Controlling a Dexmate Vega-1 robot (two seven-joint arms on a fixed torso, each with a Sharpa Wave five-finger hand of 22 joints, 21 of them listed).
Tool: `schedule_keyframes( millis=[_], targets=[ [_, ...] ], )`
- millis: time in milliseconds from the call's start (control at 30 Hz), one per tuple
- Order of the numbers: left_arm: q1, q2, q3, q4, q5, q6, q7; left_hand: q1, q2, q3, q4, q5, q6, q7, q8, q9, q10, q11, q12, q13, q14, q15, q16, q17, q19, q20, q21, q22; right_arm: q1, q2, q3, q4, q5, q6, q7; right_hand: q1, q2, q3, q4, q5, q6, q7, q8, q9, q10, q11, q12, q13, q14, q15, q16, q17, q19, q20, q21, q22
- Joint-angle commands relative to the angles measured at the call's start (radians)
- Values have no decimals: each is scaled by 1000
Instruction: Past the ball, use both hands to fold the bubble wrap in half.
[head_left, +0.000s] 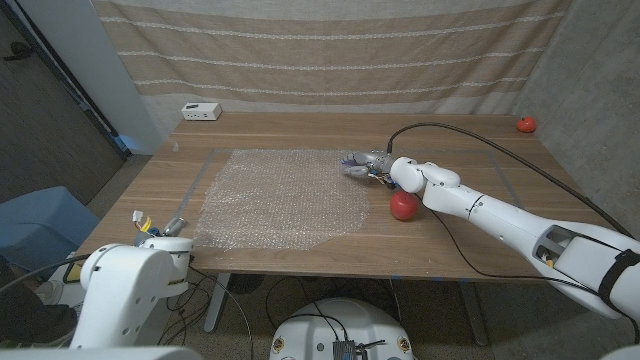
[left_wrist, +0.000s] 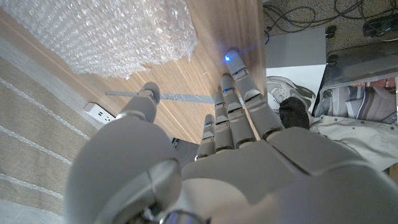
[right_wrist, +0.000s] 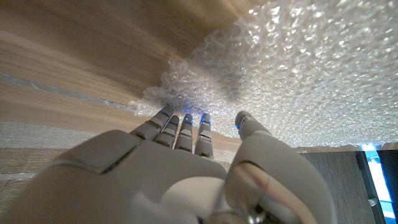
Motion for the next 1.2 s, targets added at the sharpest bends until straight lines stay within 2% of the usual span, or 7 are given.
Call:
schedule_keyframes(
  millis=[33, 200, 433, 800, 867, 1000, 1200],
  targets=[
    [36, -79, -67, 28, -62, -125, -72, 31, -10, -9, -2, 5, 40, 44, 13, 3, 28, -38, -3, -1, 27, -17, 2, 3, 17, -11, -9, 0, 36, 18, -41, 40, -18, -2, 48, -12, 0, 1, 10, -1, 20, 1, 7, 6, 20, 1, 10, 2, 16, -12, 10, 4, 21, 2, 11, 2],
    [83, -70, -80, 42, -112, -349, -154, 48, -3, -16, 5, 4, 76, 22, 20, 3, 59, -39, 1, -1, 34, -26, 1, 7, 13, -12, -15, 1, 36, 19, -44, 50, -10, 16, 49, -10, 2, 3, 10, 0, 25, 3, 7, 6, 27, -3, 11, 2, 24, -17, 12, 2, 29, -4, 14, 2],
    [49, -11, -92, 47, -225, -364, -174, 63, 4, -15, 9, 5, 115, 19, 26, 4, 111, -45, 9, -1, 71, -43, 3, 3, 27, -15, -15, 2, 23, 9, -33, 40, 3, 23, 39, -9, 3, 6, 9, 2, 27, 3, 5, 5, 28, -7, 10, 2, 25, -18, 11, 1, 31, -5, 14, 2],
    [23, 20, -101, 130, -425, -476, -170, 173, 18, 8, -7, 11, 255, -9, 37, 5, 246, -189, 25, -4, 164, -91, 3, 1, 56, -40, -5, 10, 8, -8, -20, 18, 13, 21, 34, -7, 3, 8, 8, 3, 29, 1, 4, 5, 29, -6, 9, 2, 25, -20, 10, -1, 31, -7, 13, 2],
    [34, 52, -99, 147, -452, -509, -201, 180, 3, -4, -3, 8, 224, -23, 16, 5, 215, -185, 6, -5, 157, -86, -4, 4, 57, -42, -3, 12, 5, -12, -17, 13, 14, 22, 32, -7, 3, 9, 8, 3, 29, 2, 4, 5, 29, -5, 9, 2, 25, -20, 10, -1, 32, -8, 14, 1],
    [40, 101, -86, 168, -492, -551, -194, 157, -14, -52, 21, -3, 103, -45, -23, 4, 103, -102, -45, -3, 95, -59, -25, 14, 17, -29, -17, 14, 2, -16, -14, 7, 14, 23, 32, -6, 3, 10, 7, 3, 30, 1, 3, 5, 29, -5, 8, 2, 25, -20, 9, -2, 33, -8, 14, 1],
    [13, 119, -75, 180, -589, -541, -65, 235, 52, -30, 10, 6, 307, -3, 40, 6, 353, -163, 28, 1, 220, -104, 3, 4, 43, -63, 7, 20, -4, -22, -9, -4, 14, 26, 28, -6, 3, 10, 7, 3, 30, 2, 2, 5, 29, -6, 7, 2, 26, -20, 9, -2, 33, -10, 13, 1]
  ],
)
